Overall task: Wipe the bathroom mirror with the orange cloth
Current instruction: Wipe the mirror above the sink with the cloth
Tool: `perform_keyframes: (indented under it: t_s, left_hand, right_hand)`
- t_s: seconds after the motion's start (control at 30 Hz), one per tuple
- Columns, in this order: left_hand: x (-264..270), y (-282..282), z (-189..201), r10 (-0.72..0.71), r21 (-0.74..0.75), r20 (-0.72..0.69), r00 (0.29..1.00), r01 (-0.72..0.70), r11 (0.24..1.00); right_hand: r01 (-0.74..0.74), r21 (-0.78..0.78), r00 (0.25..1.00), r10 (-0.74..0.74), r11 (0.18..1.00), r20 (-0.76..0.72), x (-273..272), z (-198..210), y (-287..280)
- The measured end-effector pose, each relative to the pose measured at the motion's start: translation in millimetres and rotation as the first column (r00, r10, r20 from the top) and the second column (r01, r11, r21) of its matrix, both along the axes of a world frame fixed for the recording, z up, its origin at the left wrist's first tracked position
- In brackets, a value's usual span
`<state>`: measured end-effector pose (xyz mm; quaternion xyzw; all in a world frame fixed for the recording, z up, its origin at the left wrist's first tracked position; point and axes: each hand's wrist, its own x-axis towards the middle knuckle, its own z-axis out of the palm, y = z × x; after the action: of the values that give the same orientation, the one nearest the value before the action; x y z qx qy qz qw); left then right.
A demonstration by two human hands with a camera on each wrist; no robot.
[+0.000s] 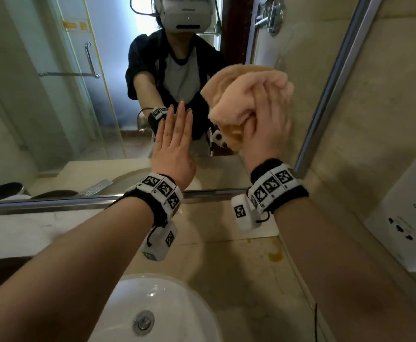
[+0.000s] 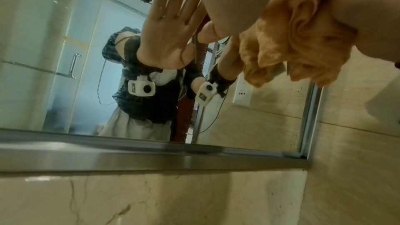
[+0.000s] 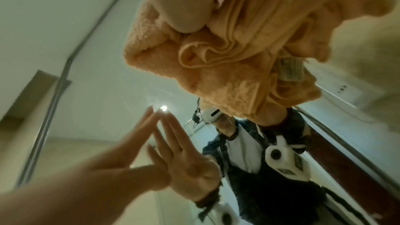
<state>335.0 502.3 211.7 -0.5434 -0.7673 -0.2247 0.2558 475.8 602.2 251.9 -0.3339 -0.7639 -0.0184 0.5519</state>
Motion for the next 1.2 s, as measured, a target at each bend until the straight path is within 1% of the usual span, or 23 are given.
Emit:
perform_keyframes:
  t_s: [0.07,0.1,0.2,0.3,0.47,0.63,0.73,0.8,0.9,0.97,1.0,1.07,1.1,1.13,1.2]
  left_hand:
    - [-3,0,0,0.000,0.020,0.000,1.000,0.000,1.000]
    - [-5,1,-2,0.000,0.029,-0.003,1.000,0.001,1.000]
    - [-7,3,-10,-0.006,0.058,-0.028,1.000,0.007,0.998]
    - [-6,4,-17,-0.008,0.038,-0.029,1.000,0.009,0.999]
    - [-6,3,-25,0.015,-0.018,-0.029,0.999,-0.015,1.000]
    - [-3,1,-30,0.039,-0.088,-0.017,0.999,-0.040,0.995]
    - [-2,-2,-36,0.055,-0.110,-0.035,0.998,-0.059,0.992]
    - [0,-4,-40,0.060,-0.134,-0.023,0.998,-0.062,0.989]
    - [3,-7,-43,0.077,-0.152,-0.005,0.997,-0.076,0.985]
    - [5,-9,-42,0.085,-0.164,0.003,0.996,-0.083,0.983]
    - [7,-10,-41,0.087,-0.171,0.008,0.996,-0.084,0.982]
    - [9,-12,-38,0.091,-0.189,0.023,0.996,-0.085,0.978]
    - [10,-12,-36,0.093,-0.201,0.029,0.995,-0.085,0.976]
    - [12,-12,-35,0.094,-0.215,0.031,0.995,-0.085,0.973]
    - [14,-12,-34,0.091,-0.237,0.026,0.996,-0.082,0.968]
  right_hand:
    - [0.068,0.001,0.975,-0.067,0.998,0.214,-11,-4,6]
    - [0.095,-0.004,0.958,-0.090,0.995,0.272,-16,-11,10]
    - [0.146,-0.010,0.940,-0.135,0.989,0.312,-25,-37,17]
    - [0.191,-0.027,0.924,-0.170,0.981,0.344,-26,-67,19]
    - [0.223,-0.102,0.905,-0.167,0.969,0.391,-24,-117,19]
    - [0.214,-0.197,0.893,-0.109,0.957,0.438,-14,-155,15]
    - [0.232,-0.216,0.888,-0.115,0.949,0.446,-10,-160,11]
    - [0.220,-0.212,0.872,-0.095,0.952,0.481,-7,-162,10]
    - [0.245,-0.274,0.845,-0.066,0.930,0.531,-3,-164,4]
    - [0.249,-0.280,0.832,-0.056,0.927,0.552,2,-166,1]
    - [0.248,-0.285,0.819,-0.043,0.926,0.573,5,-168,-1]
    - [0.251,-0.370,0.763,0.052,0.895,0.644,13,-168,-6]
    - [0.263,-0.389,0.744,0.071,0.883,0.665,17,-166,-8]
    - [0.269,-0.403,0.734,0.084,0.875,0.673,20,-165,-9]
    - [0.263,-0.430,0.739,0.106,0.864,0.665,23,-165,-11]
